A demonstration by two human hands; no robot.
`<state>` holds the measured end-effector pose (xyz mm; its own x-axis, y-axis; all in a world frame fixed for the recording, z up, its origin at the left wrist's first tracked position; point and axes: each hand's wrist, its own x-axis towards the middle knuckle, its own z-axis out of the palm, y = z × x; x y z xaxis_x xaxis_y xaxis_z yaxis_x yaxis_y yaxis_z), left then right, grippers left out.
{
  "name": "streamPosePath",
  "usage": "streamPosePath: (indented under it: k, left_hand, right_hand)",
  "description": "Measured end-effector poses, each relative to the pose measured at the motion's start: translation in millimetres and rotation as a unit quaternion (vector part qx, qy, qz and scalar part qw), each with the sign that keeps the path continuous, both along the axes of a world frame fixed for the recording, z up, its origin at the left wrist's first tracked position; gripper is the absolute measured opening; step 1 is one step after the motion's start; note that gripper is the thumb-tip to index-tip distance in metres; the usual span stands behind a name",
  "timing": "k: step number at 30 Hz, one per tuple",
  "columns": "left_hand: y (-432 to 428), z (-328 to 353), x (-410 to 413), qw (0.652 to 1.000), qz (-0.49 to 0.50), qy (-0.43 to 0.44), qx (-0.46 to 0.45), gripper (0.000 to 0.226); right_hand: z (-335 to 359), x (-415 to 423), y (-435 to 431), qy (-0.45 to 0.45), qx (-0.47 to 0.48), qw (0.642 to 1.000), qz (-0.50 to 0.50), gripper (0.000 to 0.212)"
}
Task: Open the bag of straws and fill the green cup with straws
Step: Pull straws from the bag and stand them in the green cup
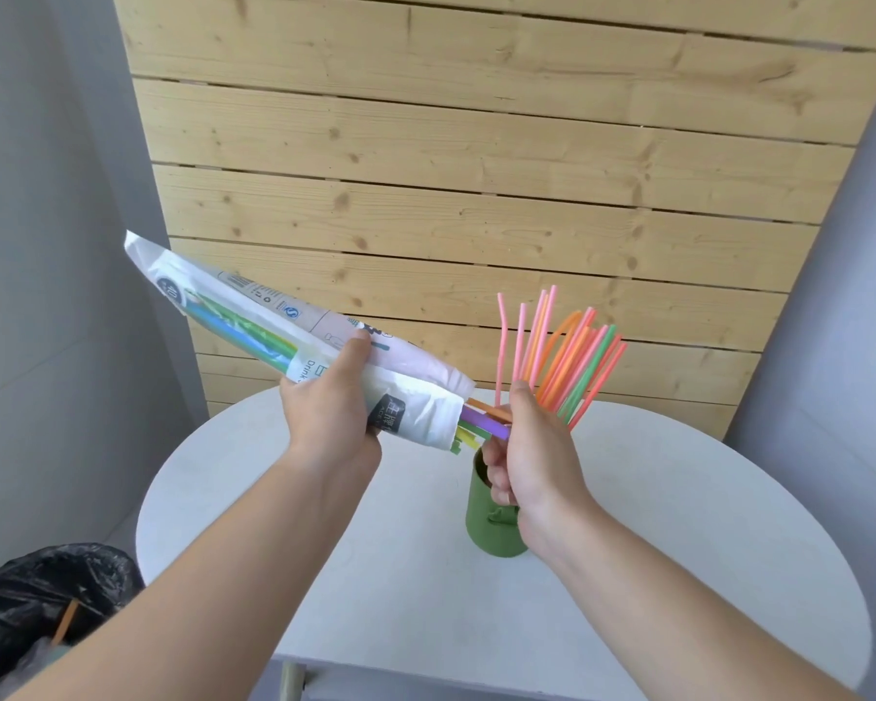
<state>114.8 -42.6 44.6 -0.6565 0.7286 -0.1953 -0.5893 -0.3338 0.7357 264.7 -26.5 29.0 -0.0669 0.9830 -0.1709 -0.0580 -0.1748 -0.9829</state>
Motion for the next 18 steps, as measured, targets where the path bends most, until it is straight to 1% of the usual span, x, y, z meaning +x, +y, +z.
streamPosePath:
  k: [1,2,4,6,9,11,13,15,16,18]
  left_hand:
    - [0.1,-0.2,1.7,1.0,0.0,0.0,-0.003,0.054]
    - [0.2,-0.2,3.9,1.0,0.001,0.001,-0.005,0.053]
    - [0.4,0.2,7.6,1.0,-0.002,0.003,-0.005,0.053]
    - [0.4,0.2,7.8,1.0,-0.001,0.002,-0.008,0.052]
    - [0.0,-0.5,1.0,1.0,-0.001,-0.002,-0.018,0.051]
    - [0.6,-1.5,-4.8,1.0,0.001,-0.005,-0.029,0.051]
    - [1.3,-2.5,-7.3,0.999,0.003,-0.016,-0.035,0.051]
    - [1.5,-3.3,-6.9,0.999,0.0,-0.021,-0.044,0.052]
    - [1.6,-3.8,-6.2,0.999,-0.002,-0.023,-0.047,0.053]
    - [2.0,-5.0,-5.5,0.998,-0.007,-0.028,-0.047,0.052]
  right_hand:
    - [1.2,0.1,-1.3,0.008,-0.009,1.0,0.004,0.042]
    - [-0.3,-0.6,-1.4,0.0,0.001,1.0,0.005,0.04]
    - [-3.9,-2.7,-1.8,-0.029,0.051,0.998,-0.002,0.036]
    - [-6.9,-3.6,-1.7,-0.026,0.077,0.997,-0.002,0.032]
    - [-5.4,-0.7,-1.7,0.0,0.078,0.997,0.004,0.027]
    - [-4.0,2.0,-0.4,0.017,0.075,0.997,-0.01,0.026]
    - [-2.9,3.7,0.7,0.033,0.07,0.997,-0.019,0.031]
    - [-2.9,3.0,0.0,0.031,0.068,0.997,-0.007,0.035]
    - [-3.4,2.2,-1.5,0.024,0.073,0.997,-0.001,0.034]
    - [-4.4,0.5,-3.7,0.02,0.093,0.995,0.002,0.025]
